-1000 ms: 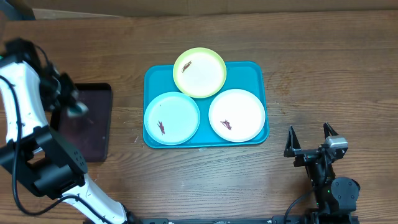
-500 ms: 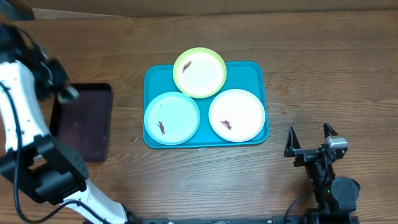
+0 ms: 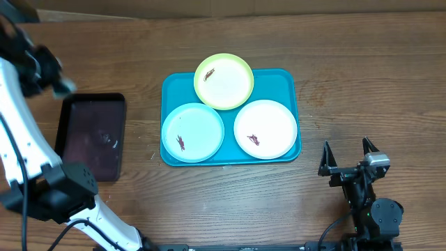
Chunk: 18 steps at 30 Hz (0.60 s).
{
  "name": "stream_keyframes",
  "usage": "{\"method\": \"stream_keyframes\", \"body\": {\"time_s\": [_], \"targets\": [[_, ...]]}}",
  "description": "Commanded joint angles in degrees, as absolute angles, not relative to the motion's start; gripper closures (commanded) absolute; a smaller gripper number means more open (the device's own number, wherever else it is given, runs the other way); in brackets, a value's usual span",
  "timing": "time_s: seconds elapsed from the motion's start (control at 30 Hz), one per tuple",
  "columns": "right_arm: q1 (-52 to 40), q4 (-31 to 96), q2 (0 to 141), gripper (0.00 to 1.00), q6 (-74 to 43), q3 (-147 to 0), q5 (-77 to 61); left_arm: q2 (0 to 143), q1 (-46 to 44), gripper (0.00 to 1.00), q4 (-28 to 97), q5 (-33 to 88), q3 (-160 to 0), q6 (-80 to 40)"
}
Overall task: Clean dirty plates on tray and stack at the side
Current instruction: 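Lift the sponge with the left gripper above the black tray, then carry the sponge with the left gripper onto the light blue plate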
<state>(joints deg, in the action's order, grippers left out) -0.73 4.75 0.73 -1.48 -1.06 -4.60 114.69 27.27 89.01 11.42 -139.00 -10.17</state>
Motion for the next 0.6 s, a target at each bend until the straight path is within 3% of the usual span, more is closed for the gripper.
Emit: {"method": "stream_keyframes", "body": {"time_s": [0.0, 0.23, 0.57], "targets": [[-0.58, 4.56, 0.16, 0.0, -1.43, -0.47, -4.56, 112.71, 23.83, 0.96, 92.09, 20.58, -149.29, -11.86], [-0.58, 4.56, 0.16, 0.0, -1.43, -0.47, -4.56, 113.16, 13.47, 0.96, 96.79, 21.87, -150.15, -10.83], [-0.58, 4.56, 0.16, 0.0, -1.43, -0.47, -4.56, 113.16, -3.7, 0.96, 92.62, 16.88, -123.11, -6.81]]}}
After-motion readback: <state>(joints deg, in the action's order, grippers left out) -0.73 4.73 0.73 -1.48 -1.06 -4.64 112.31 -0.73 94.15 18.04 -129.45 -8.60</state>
